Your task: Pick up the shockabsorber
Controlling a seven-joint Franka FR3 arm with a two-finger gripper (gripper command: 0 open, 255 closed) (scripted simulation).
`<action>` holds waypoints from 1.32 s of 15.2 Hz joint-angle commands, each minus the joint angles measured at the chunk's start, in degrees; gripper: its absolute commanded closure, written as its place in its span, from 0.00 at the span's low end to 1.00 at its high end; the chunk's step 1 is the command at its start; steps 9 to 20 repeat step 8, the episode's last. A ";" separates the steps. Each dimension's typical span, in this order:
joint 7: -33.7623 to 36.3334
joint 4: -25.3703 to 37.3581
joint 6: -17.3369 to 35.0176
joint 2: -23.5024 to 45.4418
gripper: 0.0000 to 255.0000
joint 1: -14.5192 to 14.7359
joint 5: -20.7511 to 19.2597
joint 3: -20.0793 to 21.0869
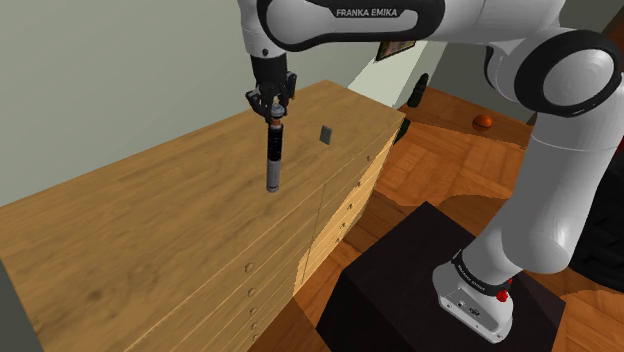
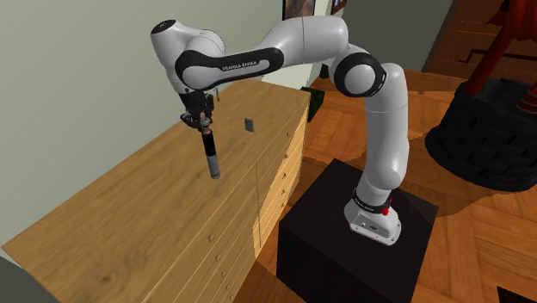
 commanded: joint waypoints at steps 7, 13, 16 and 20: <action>-0.80 7.15 -6.03 1.09 1.00 1.16 -0.41 0.09; -0.80 7.17 -6.04 1.10 1.00 1.16 -0.42 0.09; -0.80 7.17 -6.04 1.10 1.00 1.16 -0.42 0.09; -0.80 7.17 -6.04 1.10 1.00 1.16 -0.42 0.09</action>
